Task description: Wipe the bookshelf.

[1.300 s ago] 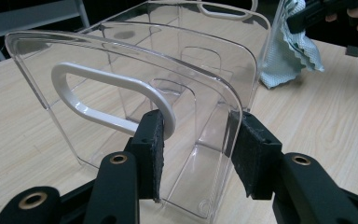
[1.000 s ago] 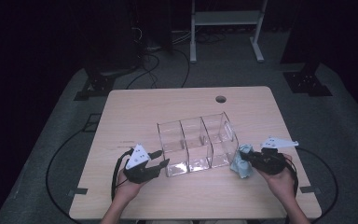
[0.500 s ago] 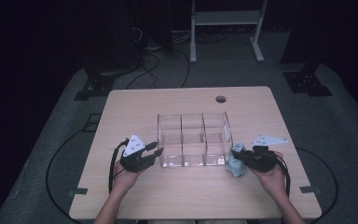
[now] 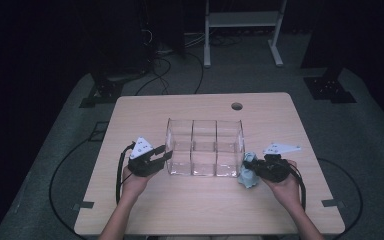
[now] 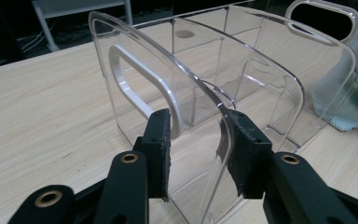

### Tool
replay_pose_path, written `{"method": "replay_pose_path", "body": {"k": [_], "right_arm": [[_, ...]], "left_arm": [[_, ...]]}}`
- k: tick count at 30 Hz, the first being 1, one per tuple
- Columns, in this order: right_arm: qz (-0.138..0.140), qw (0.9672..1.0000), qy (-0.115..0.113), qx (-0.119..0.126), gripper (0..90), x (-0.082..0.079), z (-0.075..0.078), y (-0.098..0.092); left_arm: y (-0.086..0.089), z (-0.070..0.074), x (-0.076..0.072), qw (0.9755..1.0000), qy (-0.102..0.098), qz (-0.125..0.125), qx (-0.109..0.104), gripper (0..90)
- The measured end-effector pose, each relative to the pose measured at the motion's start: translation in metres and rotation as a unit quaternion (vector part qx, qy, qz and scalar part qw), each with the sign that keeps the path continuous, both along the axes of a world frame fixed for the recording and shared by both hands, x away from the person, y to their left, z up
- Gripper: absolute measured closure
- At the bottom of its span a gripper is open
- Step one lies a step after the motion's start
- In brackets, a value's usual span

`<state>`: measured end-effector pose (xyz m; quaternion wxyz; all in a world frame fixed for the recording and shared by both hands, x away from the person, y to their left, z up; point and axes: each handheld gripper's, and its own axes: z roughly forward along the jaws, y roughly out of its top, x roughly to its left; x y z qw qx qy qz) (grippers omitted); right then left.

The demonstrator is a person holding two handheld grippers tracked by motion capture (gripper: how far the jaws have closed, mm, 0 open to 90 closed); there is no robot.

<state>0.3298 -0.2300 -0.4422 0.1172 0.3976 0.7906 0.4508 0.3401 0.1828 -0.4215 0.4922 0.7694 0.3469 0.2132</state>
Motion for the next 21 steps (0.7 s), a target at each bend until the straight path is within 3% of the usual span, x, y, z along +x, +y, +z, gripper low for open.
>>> {"method": "replay_pose_path", "body": {"k": [5, 13, 18, 21], "right_arm": [[-0.009, 0.9999, 0.000, 0.008, 81.1, -0.003, 0.002, -0.013], [-0.052, 0.9986, 0.002, 0.006, 81.0, -0.004, 0.005, -0.053], [-0.084, 0.9964, 0.009, 0.001, 80.9, 0.005, 0.006, -0.079], [-0.103, 0.9944, 0.020, -0.006, 80.3, 0.019, 0.005, -0.092]], "left_arm": [[0.002, 0.001, -0.005, 1.0000, -0.003, -0.003, -0.002, 56.9], [0.015, -0.002, -0.013, 0.9999, 0.001, 0.012, -0.004, 51.7], [0.023, -0.003, -0.018, 0.9997, 0.002, 0.020, -0.011, 47.2], [0.026, -0.006, -0.020, 0.9997, 0.006, 0.022, -0.009, 44.9]]}}
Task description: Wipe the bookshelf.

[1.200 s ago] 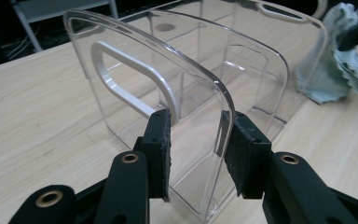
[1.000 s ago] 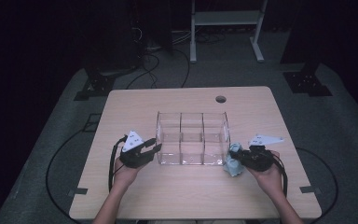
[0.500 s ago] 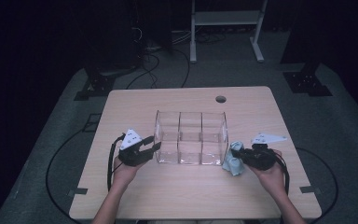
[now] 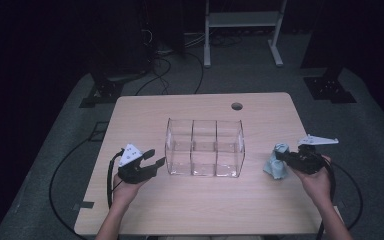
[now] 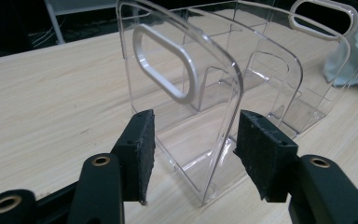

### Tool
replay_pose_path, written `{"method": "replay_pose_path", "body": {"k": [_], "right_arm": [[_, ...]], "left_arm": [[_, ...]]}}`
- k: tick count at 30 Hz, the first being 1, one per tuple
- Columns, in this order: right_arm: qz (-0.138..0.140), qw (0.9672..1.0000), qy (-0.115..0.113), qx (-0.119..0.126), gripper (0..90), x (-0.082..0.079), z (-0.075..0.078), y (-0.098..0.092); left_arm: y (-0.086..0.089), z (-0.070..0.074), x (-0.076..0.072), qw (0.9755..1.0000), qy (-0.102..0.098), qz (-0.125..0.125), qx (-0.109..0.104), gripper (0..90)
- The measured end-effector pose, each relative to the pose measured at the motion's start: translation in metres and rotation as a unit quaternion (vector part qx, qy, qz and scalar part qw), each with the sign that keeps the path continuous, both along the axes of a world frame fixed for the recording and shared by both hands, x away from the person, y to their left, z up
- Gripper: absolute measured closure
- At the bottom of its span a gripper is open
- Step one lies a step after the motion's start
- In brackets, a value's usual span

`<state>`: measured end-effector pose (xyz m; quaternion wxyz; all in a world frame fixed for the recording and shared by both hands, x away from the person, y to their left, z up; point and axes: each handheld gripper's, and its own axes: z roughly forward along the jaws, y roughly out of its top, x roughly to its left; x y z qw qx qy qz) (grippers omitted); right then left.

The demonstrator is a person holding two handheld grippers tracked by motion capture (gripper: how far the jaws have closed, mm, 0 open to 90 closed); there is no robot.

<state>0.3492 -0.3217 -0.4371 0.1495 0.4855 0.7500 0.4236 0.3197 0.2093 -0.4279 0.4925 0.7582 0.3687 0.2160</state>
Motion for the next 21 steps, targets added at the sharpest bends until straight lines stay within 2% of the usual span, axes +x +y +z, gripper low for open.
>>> {"method": "replay_pose_path", "body": {"k": [5, 8, 9, 11, 14, 21], "right_arm": [[-0.018, 0.9991, 0.030, 0.023, 67.0, 0.027, -0.008, -0.009], [-0.022, 0.9991, 0.029, 0.023, 60.0, 0.030, -0.009, -0.009], [-0.022, 0.9989, 0.030, 0.030, 57.9, 0.031, -0.009, -0.010], [-0.029, 0.9985, 0.025, 0.038, 56.6, 0.030, -0.009, -0.013], [-0.038, 0.9976, 0.021, 0.054, 55.0, 0.027, -0.006, -0.019], [-0.044, 0.9971, 0.025, 0.056, 52.9, 0.009, -0.008, -0.033]], "left_arm": [[0.006, -0.007, -0.002, 0.9999, 0.008, 0.009, -0.008, 39.1], [0.009, -0.009, -0.003, 0.9999, 0.010, 0.012, -0.008, 35.7], [0.009, -0.009, -0.003, 0.9999, 0.009, 0.013, -0.006, 34.5], [0.010, -0.010, -0.003, 0.9997, 0.009, 0.021, -0.011, 29.9], [0.010, -0.011, -0.003, 0.9997, 0.010, 0.022, -0.010, 28.2], [0.007, -0.010, -0.006, 0.9997, 0.006, 0.022, -0.007, 25.2]]}}
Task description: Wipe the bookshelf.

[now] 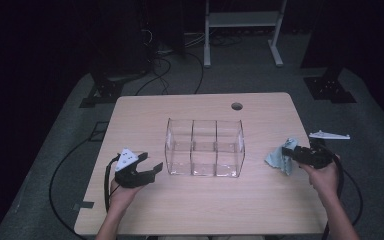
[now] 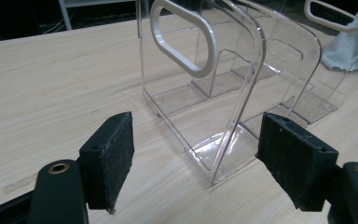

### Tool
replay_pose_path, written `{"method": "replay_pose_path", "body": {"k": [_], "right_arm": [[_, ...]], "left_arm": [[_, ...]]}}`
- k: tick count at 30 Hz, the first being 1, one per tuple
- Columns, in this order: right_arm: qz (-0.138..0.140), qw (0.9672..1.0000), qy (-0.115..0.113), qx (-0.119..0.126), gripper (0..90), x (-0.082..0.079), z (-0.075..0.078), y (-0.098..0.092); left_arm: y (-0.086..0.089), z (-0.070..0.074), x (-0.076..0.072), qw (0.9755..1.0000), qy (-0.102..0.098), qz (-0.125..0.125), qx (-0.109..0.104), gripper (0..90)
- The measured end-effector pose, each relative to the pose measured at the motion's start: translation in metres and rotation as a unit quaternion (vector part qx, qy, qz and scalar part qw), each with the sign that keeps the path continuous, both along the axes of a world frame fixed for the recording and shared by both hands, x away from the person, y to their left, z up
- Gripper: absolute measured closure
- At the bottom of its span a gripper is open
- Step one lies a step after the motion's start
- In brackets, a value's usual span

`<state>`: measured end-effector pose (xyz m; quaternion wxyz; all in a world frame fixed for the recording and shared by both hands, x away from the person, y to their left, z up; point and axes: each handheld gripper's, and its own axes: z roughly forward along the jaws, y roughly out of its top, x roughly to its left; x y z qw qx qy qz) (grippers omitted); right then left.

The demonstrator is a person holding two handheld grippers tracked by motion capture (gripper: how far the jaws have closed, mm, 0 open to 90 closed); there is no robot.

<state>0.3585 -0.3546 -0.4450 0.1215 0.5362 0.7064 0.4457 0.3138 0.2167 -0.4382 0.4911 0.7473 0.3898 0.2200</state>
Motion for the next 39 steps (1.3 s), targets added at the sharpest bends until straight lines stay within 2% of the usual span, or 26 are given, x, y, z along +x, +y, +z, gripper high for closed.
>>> {"method": "replay_pose_path", "body": {"k": [4, 12, 20, 26, 39], "right_arm": [[-0.004, 0.9999, 0.009, 0.014, 52.1, -0.013, -0.009, -0.012], [0.000, 0.9998, 0.019, 0.004, 51.8, -0.041, -0.022, -0.025], [0.017, 0.9998, -0.010, -0.003, 51.5, -0.069, -0.010, -0.021], [0.034, 0.9991, -0.026, -0.002, 51.2, -0.070, -0.002, -0.011], [0.071, 0.9970, -0.031, -0.005, 48.5, -0.057, -0.002, 0.019]], "left_arm": [[-0.001, 0.000, 0.000, 1.0000, 0.001, 0.000, 0.001, 24.0], [0.000, -0.001, -0.001, 1.0000, -0.001, 0.005, 0.004, 20.4], [-0.001, 0.000, -0.003, 1.0000, -0.004, 0.002, 0.005, 18.6], [0.002, -0.001, -0.006, 1.0000, -0.003, 0.001, 0.008, 17.4], [0.018, -0.006, -0.012, 0.9998, 0.007, 0.018, 0.006, 14.9]]}}
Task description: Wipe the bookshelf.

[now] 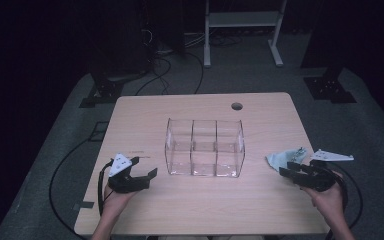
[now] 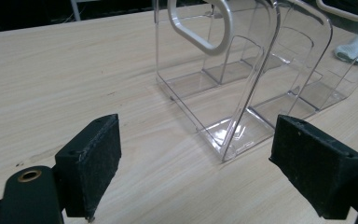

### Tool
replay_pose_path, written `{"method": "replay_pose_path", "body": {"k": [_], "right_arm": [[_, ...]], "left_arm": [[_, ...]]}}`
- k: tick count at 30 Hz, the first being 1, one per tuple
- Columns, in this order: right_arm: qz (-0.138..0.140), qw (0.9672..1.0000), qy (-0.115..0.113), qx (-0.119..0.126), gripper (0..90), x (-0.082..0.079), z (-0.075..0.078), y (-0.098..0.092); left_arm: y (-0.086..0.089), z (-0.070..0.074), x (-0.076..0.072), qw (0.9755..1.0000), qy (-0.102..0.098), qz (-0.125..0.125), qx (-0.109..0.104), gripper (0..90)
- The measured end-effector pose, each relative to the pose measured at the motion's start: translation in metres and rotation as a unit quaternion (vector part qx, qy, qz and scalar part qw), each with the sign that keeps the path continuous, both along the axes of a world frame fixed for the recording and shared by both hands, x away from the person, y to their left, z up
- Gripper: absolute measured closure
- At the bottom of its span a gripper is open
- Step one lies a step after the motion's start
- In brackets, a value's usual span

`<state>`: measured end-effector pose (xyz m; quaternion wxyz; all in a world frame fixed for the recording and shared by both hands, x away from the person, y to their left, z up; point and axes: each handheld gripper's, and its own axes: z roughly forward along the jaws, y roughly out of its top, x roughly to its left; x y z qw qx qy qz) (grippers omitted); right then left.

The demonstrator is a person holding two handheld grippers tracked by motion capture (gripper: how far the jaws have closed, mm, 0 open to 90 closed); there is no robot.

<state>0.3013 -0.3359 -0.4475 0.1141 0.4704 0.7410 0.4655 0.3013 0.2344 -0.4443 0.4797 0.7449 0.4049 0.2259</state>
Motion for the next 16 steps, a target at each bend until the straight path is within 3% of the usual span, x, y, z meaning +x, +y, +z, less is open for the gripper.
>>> {"method": "replay_pose_path", "body": {"k": [9, 16], "right_arm": [[0.016, 0.9999, 0.001, 0.002, 45.6, 0.006, -0.003, 0.015], [0.028, 0.9996, -0.009, 0.001, 43.1, 0.004, -0.006, 0.027]], "left_arm": [[0.001, -0.007, 0.000, 0.9999, 0.002, 0.000, -0.012, 13.6], [-0.002, -0.006, -0.001, 1.0000, -0.005, -0.001, -0.008, 11.8]]}}
